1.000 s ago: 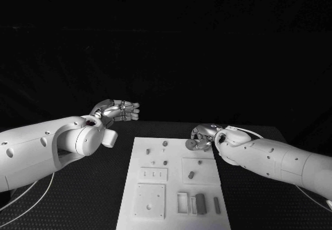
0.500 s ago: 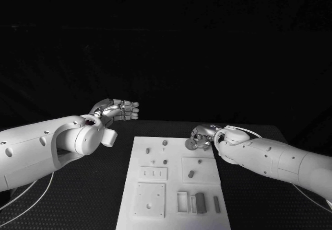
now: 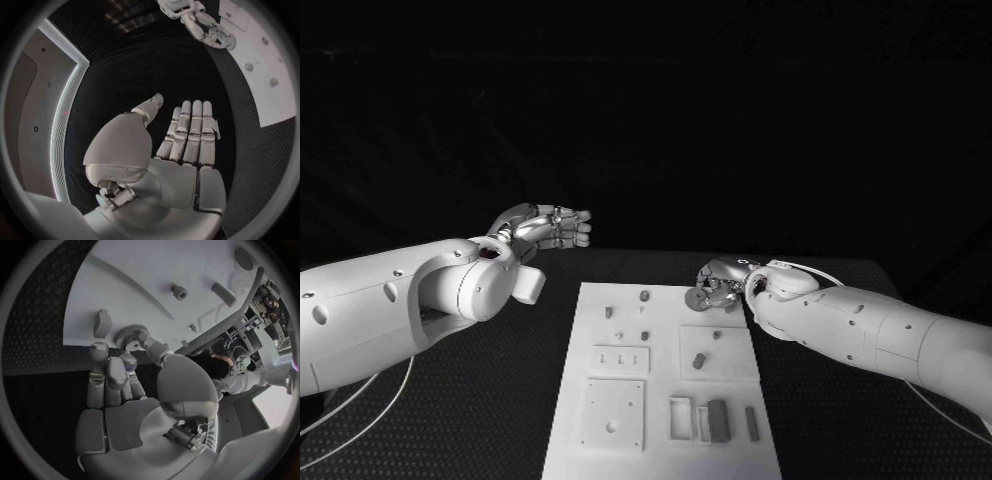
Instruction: Assemble the parts on the task board
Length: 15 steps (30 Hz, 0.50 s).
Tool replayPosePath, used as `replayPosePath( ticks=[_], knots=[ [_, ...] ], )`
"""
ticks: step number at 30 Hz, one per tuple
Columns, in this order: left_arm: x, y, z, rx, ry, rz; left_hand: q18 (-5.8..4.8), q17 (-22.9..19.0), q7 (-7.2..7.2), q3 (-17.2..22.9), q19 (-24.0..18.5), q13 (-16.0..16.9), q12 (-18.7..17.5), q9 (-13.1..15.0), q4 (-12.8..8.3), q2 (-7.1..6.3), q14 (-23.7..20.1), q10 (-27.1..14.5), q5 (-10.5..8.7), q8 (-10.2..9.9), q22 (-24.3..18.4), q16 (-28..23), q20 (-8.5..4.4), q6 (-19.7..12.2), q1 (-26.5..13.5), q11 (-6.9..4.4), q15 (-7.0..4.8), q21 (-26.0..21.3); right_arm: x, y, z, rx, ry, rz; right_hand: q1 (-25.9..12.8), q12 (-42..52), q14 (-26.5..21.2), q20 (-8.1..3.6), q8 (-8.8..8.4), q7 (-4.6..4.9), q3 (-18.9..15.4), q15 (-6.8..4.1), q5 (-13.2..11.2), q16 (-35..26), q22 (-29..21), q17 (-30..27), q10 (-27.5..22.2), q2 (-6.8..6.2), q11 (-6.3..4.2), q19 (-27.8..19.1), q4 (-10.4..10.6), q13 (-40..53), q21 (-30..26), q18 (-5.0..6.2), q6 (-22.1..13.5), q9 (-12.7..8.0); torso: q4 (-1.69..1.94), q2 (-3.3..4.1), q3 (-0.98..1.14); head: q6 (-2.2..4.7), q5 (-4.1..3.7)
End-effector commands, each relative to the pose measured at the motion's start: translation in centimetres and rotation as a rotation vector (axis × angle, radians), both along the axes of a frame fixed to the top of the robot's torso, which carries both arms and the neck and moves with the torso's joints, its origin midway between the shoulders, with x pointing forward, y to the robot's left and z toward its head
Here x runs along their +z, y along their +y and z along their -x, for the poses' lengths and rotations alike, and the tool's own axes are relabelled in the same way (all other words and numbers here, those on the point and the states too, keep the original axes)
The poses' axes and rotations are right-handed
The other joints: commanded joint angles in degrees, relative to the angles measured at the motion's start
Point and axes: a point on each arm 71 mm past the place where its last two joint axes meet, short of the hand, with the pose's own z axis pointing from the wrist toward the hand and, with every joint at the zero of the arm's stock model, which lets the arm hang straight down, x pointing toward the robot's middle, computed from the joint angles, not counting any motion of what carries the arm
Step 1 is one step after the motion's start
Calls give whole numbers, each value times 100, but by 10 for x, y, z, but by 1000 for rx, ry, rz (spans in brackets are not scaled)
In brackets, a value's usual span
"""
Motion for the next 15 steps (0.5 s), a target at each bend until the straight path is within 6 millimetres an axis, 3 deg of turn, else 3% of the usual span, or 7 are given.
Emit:
replayPosePath(
  ticks=[1,15],
  knots=[
    [2,-2,1,-18,-10,7,-41,6,30,6,15,9,-40,-10,-50,-14,14,26,32,-31,4,-40,23,0,-53,-5,40,-27,-9,2,3,10,34,25,-11,29,-26,-13,-41,54,-2,8,4,29,119,4,-39,-92,25,-11,-34,-9,39,269,0,-11,1,-3,-3,-13,-1],
    [2,-2,1,-19,-11,7,-41,10,34,20,14,11,-45,-11,-68,-13,14,26,32,-33,6,-45,24,-2,-64,-4,41,-28,-13,6,4,11,33,41,-104,56,-20,-20,-24,92,4,44,5,45,107,-2,-34,-228,61,1,37,-34,56,269,53,-3,-1,-1,-3,-22,-15]
  ],
)
